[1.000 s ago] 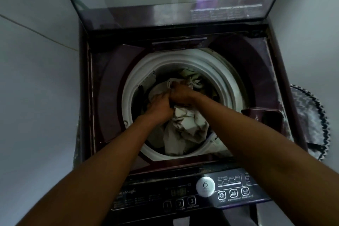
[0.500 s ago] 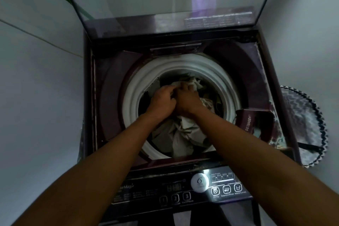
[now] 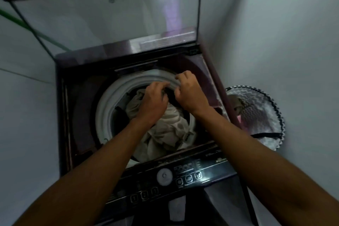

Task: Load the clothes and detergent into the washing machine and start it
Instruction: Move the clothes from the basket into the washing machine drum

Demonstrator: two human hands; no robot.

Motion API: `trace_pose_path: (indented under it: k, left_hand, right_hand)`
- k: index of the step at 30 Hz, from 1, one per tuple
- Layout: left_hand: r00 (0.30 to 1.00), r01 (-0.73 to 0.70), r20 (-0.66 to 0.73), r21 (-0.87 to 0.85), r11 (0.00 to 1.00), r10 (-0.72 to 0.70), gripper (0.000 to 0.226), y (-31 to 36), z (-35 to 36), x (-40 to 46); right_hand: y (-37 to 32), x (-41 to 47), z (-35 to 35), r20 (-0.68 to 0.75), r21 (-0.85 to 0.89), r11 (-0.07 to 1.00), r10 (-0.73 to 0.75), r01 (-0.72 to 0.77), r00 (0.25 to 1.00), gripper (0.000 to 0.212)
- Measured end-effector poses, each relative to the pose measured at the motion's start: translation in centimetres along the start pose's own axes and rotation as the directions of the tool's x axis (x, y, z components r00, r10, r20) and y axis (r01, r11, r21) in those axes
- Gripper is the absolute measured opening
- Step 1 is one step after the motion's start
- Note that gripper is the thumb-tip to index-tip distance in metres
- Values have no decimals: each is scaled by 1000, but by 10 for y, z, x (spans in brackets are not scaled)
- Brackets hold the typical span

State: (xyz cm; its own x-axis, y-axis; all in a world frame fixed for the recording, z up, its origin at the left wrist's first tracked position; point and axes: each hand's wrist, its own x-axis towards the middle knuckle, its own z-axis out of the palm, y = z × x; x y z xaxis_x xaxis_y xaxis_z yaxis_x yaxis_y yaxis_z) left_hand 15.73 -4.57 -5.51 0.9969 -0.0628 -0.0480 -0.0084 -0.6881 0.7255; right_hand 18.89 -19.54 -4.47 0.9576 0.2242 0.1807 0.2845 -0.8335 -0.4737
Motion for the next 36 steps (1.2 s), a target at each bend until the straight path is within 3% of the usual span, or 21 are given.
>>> trace_pose_path:
  k: [6, 12, 17, 22, 28, 32, 36]
  left_hand:
    - [958, -280, -64, -8, 960, 279, 31, 75, 33, 10]
    - [893, -451, 8, 12, 893, 451, 25, 141, 80, 17]
    - [838, -543, 133, 109, 833, 529, 23, 173, 126, 31]
    - [822, -533, 330, 157, 832, 464, 25, 198, 174, 46]
    - [801, -411, 552, 228, 883, 231, 42, 199, 231, 63]
    - [713, -366, 701, 326, 872, 37, 33, 189, 266, 75]
    - [652, -310, 754, 359, 880, -78, 30, 172, 302, 83]
  right_hand:
    - [55, -24, -70, -214, 66, 992, 119, -108, 969, 29]
    - [133, -57, -101, -172, 156, 925, 371, -347, 912, 24]
    - [192, -82, -110, -70, 225, 809, 569, -542, 820, 21]
    - [245, -109, -109, 31, 252, 679, 706, -689, 708, 21]
    - [300, -135, -89, 134, 281, 529, 805, -801, 579, 11]
    - [324, -142, -71, 211, 278, 440, 839, -854, 502, 13]
    - [343, -143, -47, 286, 270, 351, 860, -897, 423, 29]
